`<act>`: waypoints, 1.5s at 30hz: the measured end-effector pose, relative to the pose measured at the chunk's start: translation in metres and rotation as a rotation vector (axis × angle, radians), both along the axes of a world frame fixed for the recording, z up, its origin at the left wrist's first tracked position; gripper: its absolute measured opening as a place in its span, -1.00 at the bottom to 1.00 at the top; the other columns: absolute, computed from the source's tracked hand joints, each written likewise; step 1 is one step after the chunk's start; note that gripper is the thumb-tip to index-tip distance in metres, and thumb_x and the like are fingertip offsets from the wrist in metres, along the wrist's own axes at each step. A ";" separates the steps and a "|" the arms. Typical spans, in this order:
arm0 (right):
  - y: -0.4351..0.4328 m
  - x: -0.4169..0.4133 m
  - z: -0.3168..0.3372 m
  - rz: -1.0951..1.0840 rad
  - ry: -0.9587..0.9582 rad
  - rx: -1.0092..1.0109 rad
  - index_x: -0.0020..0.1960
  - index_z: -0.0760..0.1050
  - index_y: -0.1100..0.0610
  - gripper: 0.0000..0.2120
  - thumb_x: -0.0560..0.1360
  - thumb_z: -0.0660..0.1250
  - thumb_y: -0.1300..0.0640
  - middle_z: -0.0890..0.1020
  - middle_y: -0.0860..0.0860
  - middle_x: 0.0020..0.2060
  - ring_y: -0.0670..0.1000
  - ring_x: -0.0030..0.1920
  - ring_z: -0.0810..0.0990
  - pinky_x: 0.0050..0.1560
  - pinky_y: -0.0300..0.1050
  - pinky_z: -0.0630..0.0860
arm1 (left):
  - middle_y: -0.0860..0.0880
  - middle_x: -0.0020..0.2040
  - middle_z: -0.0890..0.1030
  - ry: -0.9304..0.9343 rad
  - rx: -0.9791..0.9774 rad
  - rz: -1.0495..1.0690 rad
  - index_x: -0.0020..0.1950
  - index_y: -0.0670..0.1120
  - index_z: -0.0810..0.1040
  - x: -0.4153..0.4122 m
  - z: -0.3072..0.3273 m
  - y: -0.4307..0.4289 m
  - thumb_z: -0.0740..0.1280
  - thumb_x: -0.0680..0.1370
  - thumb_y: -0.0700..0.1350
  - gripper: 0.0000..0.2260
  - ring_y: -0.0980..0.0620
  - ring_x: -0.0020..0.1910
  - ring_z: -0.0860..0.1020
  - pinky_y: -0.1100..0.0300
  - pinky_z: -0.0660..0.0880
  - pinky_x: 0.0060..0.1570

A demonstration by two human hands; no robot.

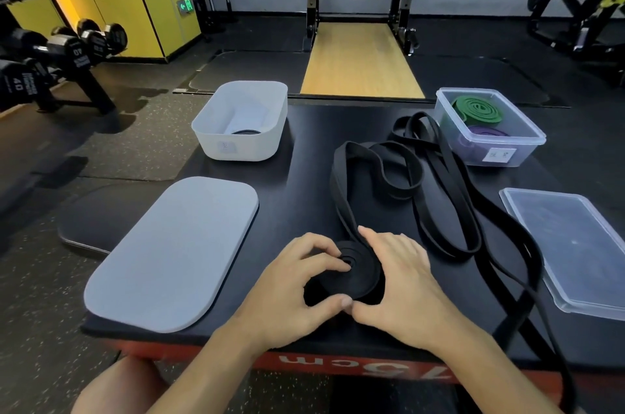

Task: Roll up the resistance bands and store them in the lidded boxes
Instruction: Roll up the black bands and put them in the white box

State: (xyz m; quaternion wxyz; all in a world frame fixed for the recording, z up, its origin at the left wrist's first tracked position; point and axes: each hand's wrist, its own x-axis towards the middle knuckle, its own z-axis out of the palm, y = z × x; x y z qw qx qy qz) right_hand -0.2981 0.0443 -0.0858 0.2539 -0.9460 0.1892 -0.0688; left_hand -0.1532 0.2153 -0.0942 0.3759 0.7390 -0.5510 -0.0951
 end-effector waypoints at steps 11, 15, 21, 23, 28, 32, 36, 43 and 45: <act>0.046 0.014 0.006 -0.367 -0.012 -0.056 0.65 -0.11 0.04 0.16 0.26 0.17 -0.55 0.36 -0.19 0.28 -0.10 0.41 0.26 0.56 -0.04 0.00 | 0.29 0.40 0.38 0.109 -0.073 0.031 0.18 0.19 0.71 0.000 -0.002 -0.002 0.36 0.62 0.05 -0.81 0.09 0.53 0.34 0.30 0.28 0.47; 0.061 0.029 0.001 -0.458 -0.004 -0.181 0.57 0.25 0.12 0.01 0.28 0.08 -0.47 0.50 -0.07 0.21 0.03 0.29 0.44 0.46 0.07 0.20 | 0.26 0.36 0.41 0.160 -0.063 0.043 0.15 0.15 0.74 0.003 -0.004 -0.002 0.34 0.61 0.00 -0.79 0.11 0.57 0.31 0.39 0.30 0.41; 0.041 0.018 0.006 -0.257 0.090 -0.111 0.48 0.26 -0.11 -0.06 0.25 0.14 -0.62 0.36 -0.20 0.14 -0.10 0.28 0.34 0.49 -0.02 0.11 | 0.25 0.23 0.51 0.121 -0.043 0.121 0.07 0.20 0.75 0.005 -0.006 -0.007 0.47 0.56 0.08 -0.88 0.09 0.41 0.44 0.21 0.37 0.37; 0.023 0.007 0.013 -0.151 0.100 0.026 0.46 0.30 -0.18 -0.20 0.32 0.32 -0.51 0.37 -0.27 0.11 -0.19 0.23 0.35 0.49 -0.08 0.13 | 0.26 0.22 0.51 0.122 -0.035 0.118 0.07 0.22 0.74 0.006 -0.005 -0.007 0.50 0.55 0.09 -0.88 0.10 0.36 0.47 0.22 0.37 0.36; -0.012 0.013 0.031 -0.281 -0.064 0.399 0.01 0.70 -0.14 -0.79 0.57 0.34 -0.19 0.71 -0.19 -0.14 -0.20 -0.08 0.64 0.16 -0.01 0.58 | 0.29 0.24 0.49 0.099 0.003 0.126 0.08 0.24 0.74 0.006 -0.003 -0.005 0.51 0.55 0.10 -0.88 0.14 0.36 0.47 0.22 0.39 0.33; -0.010 0.035 0.028 -0.323 -0.038 0.237 -0.08 0.65 -0.13 -0.80 0.55 0.37 -0.22 0.66 -0.19 -0.31 -0.19 -0.20 0.62 -0.10 -0.12 0.58 | 0.31 0.25 0.48 0.084 0.009 0.106 0.11 0.25 0.72 0.005 -0.002 -0.003 0.49 0.56 0.12 -0.86 0.15 0.37 0.45 0.23 0.39 0.33; -0.011 0.032 0.020 -0.448 -0.022 0.048 -0.20 0.60 -0.05 -0.78 0.58 0.36 -0.09 0.61 -0.14 -0.42 -0.12 -0.25 0.59 0.03 0.02 0.58 | 0.29 0.26 0.48 0.092 0.002 0.113 0.11 0.25 0.72 0.005 -0.003 -0.004 0.48 0.57 0.11 -0.87 0.11 0.39 0.45 0.19 0.40 0.35; -0.001 0.039 0.023 -0.354 -0.028 0.007 -0.16 0.51 -0.03 -0.74 0.60 0.31 -0.17 0.60 -0.10 -0.34 -0.04 -0.20 0.58 -0.09 0.00 0.57 | 0.32 0.24 0.47 0.073 0.010 0.102 0.10 0.26 0.71 0.007 -0.005 -0.005 0.46 0.57 0.14 -0.87 0.14 0.36 0.46 0.16 0.40 0.36; 0.003 0.048 0.030 -0.355 0.051 -0.027 -0.18 0.44 -0.03 -0.68 0.61 0.26 -0.22 0.59 -0.10 -0.31 0.00 -0.19 0.58 -0.09 0.01 0.56 | 0.34 0.24 0.47 0.063 0.014 0.096 0.10 0.28 0.71 0.008 -0.005 -0.005 0.44 0.57 0.17 -0.86 0.15 0.37 0.45 0.16 0.39 0.37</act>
